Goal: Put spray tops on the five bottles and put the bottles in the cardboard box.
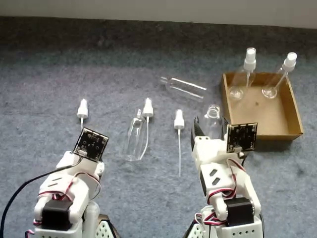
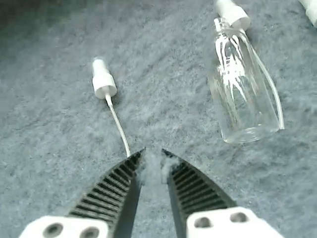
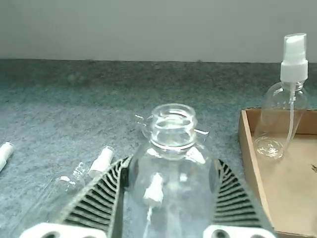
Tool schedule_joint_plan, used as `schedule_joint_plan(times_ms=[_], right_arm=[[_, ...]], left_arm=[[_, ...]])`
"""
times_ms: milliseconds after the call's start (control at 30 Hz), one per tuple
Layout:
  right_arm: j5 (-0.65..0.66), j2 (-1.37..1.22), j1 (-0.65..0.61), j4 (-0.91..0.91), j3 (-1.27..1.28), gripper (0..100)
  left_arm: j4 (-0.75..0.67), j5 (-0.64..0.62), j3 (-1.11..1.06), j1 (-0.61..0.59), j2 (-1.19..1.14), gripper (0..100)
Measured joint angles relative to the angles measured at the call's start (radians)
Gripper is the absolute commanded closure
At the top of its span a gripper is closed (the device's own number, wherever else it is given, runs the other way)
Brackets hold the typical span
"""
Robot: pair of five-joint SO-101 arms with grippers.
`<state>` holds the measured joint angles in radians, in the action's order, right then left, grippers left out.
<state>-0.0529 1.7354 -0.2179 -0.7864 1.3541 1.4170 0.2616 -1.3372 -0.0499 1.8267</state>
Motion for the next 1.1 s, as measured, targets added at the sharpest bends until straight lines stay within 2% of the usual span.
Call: schedule_joint_plan(times_ms=[200,333,700,1100], right_arm=[[0.0,0.089,0.0,0.003,0.054,87.1],[-0.041,0.091,0.0,0.023,0.057,87.1],[-0.063,0.091,0.052,0.244,0.264,87.1],[-0.063,0.091,0.055,0.259,0.273,87.1]], left_arm=[[0.009,0.048,0.13,-0.104,0.002,100],[0.009,0.103,0.203,-0.153,-0.089,100],[0.014,0.117,0.566,-0.166,-0.68,99],[0.014,0.117,0.858,-0.166,-1.292,99]])
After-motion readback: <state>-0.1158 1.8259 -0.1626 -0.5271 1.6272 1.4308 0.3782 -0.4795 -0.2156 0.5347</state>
